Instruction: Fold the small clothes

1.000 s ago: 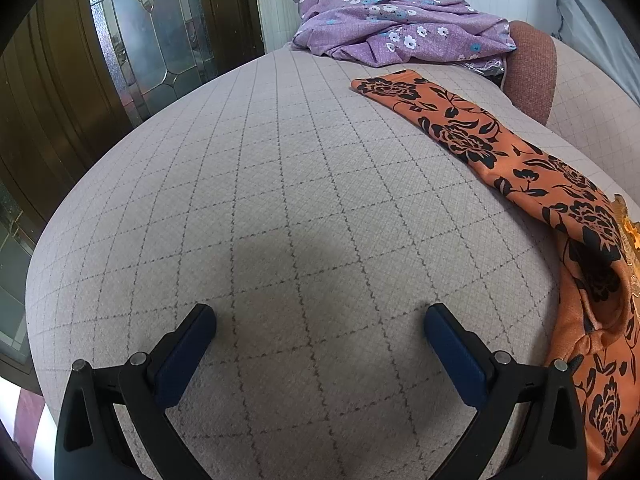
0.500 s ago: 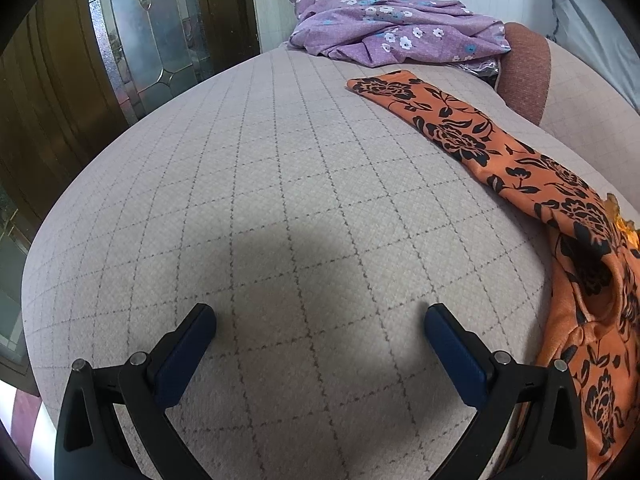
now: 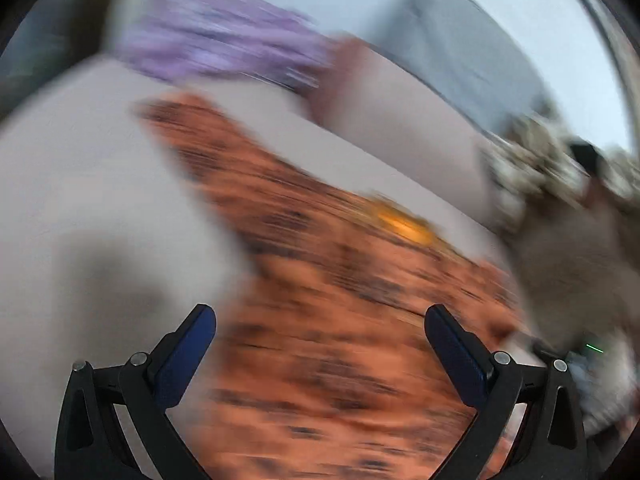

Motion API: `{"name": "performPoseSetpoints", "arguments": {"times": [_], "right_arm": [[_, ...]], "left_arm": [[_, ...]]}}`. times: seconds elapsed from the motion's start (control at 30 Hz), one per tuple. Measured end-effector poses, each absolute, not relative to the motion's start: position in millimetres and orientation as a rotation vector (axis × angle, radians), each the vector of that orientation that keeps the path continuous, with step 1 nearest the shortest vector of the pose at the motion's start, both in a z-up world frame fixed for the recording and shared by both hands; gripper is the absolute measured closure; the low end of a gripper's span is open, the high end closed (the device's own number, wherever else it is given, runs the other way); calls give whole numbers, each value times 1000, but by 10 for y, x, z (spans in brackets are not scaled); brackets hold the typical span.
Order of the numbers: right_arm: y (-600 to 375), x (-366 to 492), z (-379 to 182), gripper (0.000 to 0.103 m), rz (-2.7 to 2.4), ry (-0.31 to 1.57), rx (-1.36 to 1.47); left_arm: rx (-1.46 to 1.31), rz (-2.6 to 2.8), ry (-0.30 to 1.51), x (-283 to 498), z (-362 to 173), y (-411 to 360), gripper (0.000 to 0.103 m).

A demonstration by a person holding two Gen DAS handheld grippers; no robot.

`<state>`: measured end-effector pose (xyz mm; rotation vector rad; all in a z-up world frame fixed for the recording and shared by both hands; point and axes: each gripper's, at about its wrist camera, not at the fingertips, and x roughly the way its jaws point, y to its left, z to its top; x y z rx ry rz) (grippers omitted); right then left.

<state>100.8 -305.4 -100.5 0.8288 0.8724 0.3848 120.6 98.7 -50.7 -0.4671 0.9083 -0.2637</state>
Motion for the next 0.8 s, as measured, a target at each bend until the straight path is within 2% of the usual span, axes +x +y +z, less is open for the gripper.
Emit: {"name": "performPoseSetpoints", "arguments": {"times": [0.07,0.13,0.2,0.23,0.3,0.4,0.43,0.47,0.5,0.57,0.63,0.73,0.8], "right_arm": [[-3164,965,-1048,6,365,871,851],[-3253,907,-1049,6,357,856,850],[-3302,855,-1058,6,347,833,849],[-3355,815,-1055,6,341,822,853],[-3462,754,-1076,6,328,808,864],[-3575,717,-1145,6,313,803,875],[-3605,707,-1183,6,305,804,879],[-3624,705,-1220,6,301,806,888],[-3633,716,-1256,6,298,811,895],[-3628,747,-1299,6,292,821,897],[-3600,761,-1284,6,295,824,880],[-3586,775,-1189,6,293,811,842],[-3611,781,-1061,6,294,779,824]], "left_arm": [[-459,-371,968,1497,-599,567,0],[-461,-385,1022,1797,-763,306,8],[-436,-361,1075,2091,-948,142,32],[-420,-336,1098,2166,-1024,108,37],[-396,-252,1152,2368,-1238,81,39],[-390,-247,1121,2392,-1273,56,41],[-360,-243,1120,2386,-1266,18,51],[-293,-225,1131,2391,-1274,-45,83],[-266,-208,1142,2403,-1298,-47,90],[-303,-216,1142,2441,-1289,38,97],[-287,-183,1078,2421,-1112,90,98],[-190,-142,884,2087,-616,188,98],[-189,-131,932,2045,-713,281,97]]}}
